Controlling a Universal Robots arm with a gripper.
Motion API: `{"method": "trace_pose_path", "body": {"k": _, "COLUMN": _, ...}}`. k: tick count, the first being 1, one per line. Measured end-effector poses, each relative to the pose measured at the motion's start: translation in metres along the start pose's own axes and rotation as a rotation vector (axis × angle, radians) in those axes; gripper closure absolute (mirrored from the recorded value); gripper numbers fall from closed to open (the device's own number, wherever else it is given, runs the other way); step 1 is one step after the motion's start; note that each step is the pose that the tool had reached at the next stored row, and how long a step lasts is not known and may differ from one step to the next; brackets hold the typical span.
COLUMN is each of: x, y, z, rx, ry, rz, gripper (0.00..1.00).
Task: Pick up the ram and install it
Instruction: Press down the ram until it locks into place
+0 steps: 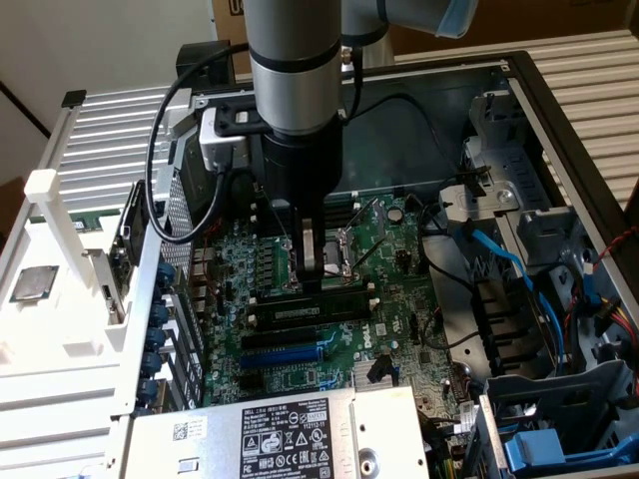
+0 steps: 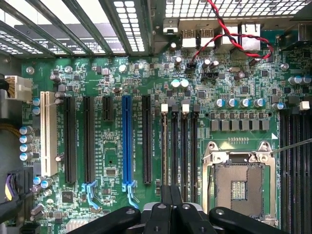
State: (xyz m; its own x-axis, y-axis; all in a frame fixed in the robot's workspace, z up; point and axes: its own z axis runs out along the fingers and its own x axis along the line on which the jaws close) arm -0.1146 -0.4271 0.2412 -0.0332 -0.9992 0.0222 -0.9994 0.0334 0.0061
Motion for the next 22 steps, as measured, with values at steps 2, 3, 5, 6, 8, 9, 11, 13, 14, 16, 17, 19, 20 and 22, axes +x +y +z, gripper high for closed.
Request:
{"method": "trace_pose_path", "body": {"k": 2, "x": 0.0007, "y": 0.0000, "z": 0.0000, "rx": -0.0001, "ry": 0.0001, "rz": 0.000, "gripper": 0.89}}
{"method": "trace_pose_path", "body": {"k": 3, "x": 0.0007, "y": 0.0000, "z": 0.0000, "rx": 0.0000, "ry": 0.0000, "rz": 0.000, "gripper": 0.89}}
{"method": "trace_pose_path", "body": {"k": 5, "x": 0.0008, "y": -0.0002, "z": 0.0001, "rx": -0.0002, "ry": 0.0002, "rz": 0.000, "gripper": 0.89}}
{"method": "trace_pose_path", "body": {"k": 6, "x": 0.0008, "y": -0.0003, "z": 0.0002, "rx": -0.0001, "ry": 0.0001, "rz": 0.000, "gripper": 0.89}}
{"method": "trace_pose_path", "body": {"k": 8, "x": 0.0007, "y": -0.0005, "z": 0.0007, "rx": 0.0000, "ry": 0.0000, "rz": 0.000, "gripper": 0.89}}
{"method": "trace_pose_path", "body": {"k": 9, "x": 0.0007, "y": -0.0005, "z": 0.0010, "rx": 0.0001, "ry": 0.0000, "rz": 0.000, "gripper": 0.89}}
{"method": "trace_pose_path", "body": {"k": 11, "x": 0.0007, "y": -0.0006, "z": 0.0018, "rx": 0.0004, "ry": -0.0001, "rz": 0.000, "gripper": 0.89}}
{"method": "trace_pose_path", "body": {"k": 13, "x": 0.0007, "y": -0.0006, "z": 0.0027, "rx": 0.0007, "ry": -0.0001, "rz": 0.000, "gripper": 0.89}}
{"method": "trace_pose_path", "body": {"k": 14, "x": 0.0007, "y": -0.0007, "z": 0.0032, "rx": 0.0008, "ry": 0.0000, "rz": 0.000, "gripper": 0.89}}
{"method": "trace_pose_path", "body": {"k": 16, "x": 0.0007, "y": -0.0007, "z": 0.0042, "rx": 0.0012, "ry": 0.0000, "rz": 0.000, "gripper": 0.89}}
{"method": "trace_pose_path", "body": {"k": 17, "x": 0.0007, "y": -0.0007, "z": 0.0047, "rx": 0.0014, "ry": 0.0000, "rz": 0.000, "gripper": 0.89}}
{"method": "trace_pose_path", "body": {"k": 19, "x": 0.0006, "y": -0.0007, "z": 0.0052, "rx": 0.0014, "ry": 0.0002, "rz": 0.000, "gripper": 0.89}}
{"method": "trace_pose_path", "body": {"k": 20, "x": 0.0004, "y": -0.0009, "z": 0.0055, "rx": 0.0015, "ry": 0.0000, "rz": 0.000, "gripper": 0.89}}
{"method": "trace_pose_path", "body": {"k": 22, "x": -0.0004, "y": -0.0011, "z": 0.0056, "rx": 0.0015, "ry": -0.0001, "rz": 0.000, "gripper": 0.89}}
